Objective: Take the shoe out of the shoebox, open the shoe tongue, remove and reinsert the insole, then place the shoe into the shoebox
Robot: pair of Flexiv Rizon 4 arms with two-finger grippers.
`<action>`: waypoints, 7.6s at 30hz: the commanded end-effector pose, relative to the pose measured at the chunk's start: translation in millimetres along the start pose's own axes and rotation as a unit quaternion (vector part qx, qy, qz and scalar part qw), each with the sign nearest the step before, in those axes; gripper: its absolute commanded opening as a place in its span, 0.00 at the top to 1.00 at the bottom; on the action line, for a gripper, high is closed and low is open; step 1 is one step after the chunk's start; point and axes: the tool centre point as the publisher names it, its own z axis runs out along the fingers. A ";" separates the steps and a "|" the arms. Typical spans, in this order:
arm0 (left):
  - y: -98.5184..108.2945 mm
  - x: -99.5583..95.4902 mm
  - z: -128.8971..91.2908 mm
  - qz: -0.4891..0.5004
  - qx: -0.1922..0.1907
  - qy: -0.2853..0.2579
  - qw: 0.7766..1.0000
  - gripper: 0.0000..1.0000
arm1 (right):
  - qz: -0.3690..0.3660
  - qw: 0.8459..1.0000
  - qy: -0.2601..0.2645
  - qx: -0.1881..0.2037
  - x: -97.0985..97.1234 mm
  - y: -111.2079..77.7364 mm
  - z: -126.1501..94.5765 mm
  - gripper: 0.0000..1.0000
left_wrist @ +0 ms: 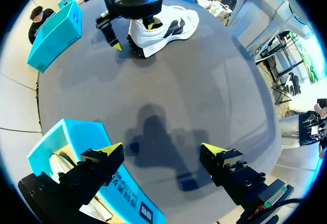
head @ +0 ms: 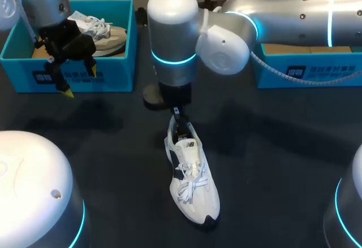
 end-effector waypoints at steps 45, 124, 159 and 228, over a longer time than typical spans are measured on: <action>0.3 0.7 -0.3 0.001 0.000 0.000 1.000 0.00 | 0.066 0.995 -0.068 0.040 -26.4 -57.9 -80.1 1.00; 0.3 0.7 -0.3 0.001 0.000 0.000 1.000 0.00 | 0.072 0.981 -0.118 0.136 -212.0 -360.1 -281.8 1.00; 0.3 0.7 -0.3 0.001 0.000 0.000 1.000 0.00 | 0.106 0.982 -0.123 0.092 -258.2 -559.2 -213.3 1.00; 0.3 0.7 -0.3 0.001 0.000 0.000 1.000 0.00 | 0.750 0.652 -0.054 0.097 -144.1 -598.0 -196.4 1.00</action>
